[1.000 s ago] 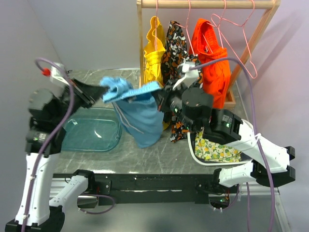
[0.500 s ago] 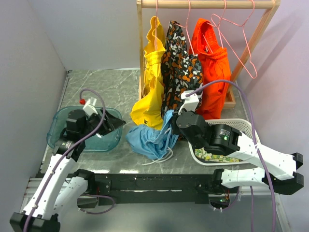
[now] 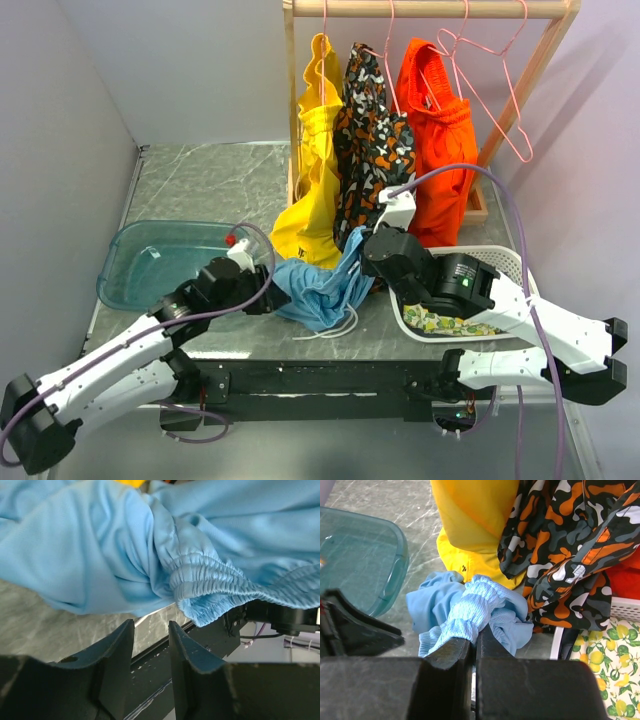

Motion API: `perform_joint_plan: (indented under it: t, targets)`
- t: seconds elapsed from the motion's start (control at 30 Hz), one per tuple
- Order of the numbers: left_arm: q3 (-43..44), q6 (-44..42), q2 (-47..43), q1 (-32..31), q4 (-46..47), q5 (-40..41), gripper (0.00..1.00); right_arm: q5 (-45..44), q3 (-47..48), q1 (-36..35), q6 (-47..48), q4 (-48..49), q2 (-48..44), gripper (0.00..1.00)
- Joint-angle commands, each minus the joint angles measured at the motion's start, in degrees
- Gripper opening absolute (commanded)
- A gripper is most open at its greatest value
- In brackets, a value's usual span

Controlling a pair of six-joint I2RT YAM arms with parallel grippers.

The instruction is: Place the shorts on the hanger

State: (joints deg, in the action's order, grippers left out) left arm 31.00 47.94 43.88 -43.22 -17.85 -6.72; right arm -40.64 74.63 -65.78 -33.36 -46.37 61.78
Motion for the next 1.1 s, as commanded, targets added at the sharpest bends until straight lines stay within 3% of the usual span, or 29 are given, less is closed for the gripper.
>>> perform_joint_plan:
  t: [0.0,0.3,0.4,0.67,0.77,0.9,1.0,1.07]
  targets:
    - [-0.51,2.24,4.19,-4.93,9.49,5.22,0.39,0.12,1.31,0.91,0.41,1.20,-0.61,0.00]
    - [0.20,2.50,13.33,-10.83,16.61,8.37,0.52,2.93,1.13,2.85,-0.38,-0.91,-2.80,0.00]
    - [-0.24,3.55,14.74,-11.79,20.29,9.61,0.51,4.26,-0.36,2.94,-0.74,-1.00,-3.68,0.00]
    - [-0.77,6.99,17.29,-14.78,24.79,25.42,0.50,5.14,-3.96,2.94,-1.70,-1.09,-7.10,0.00]
    - [1.16,6.73,18.69,-14.96,22.16,30.08,0.46,6.01,-5.55,2.94,-2.14,-1.79,-8.42,0.00]
    - [6.25,5.76,19.84,-14.96,11.89,37.03,0.18,4.96,-4.76,3.02,-1.97,-3.63,-10.62,0.00]
    - [11.70,3.39,16.43,-14.96,1.70,41.17,0.05,3.20,-2.40,3.20,-1.44,-5.92,-12.47,0.00]
    - [16.18,0.94,12.03,-14.96,-2.79,41.70,0.01,2.41,-0.99,3.29,-0.91,-7.76,-13.61,0.00]
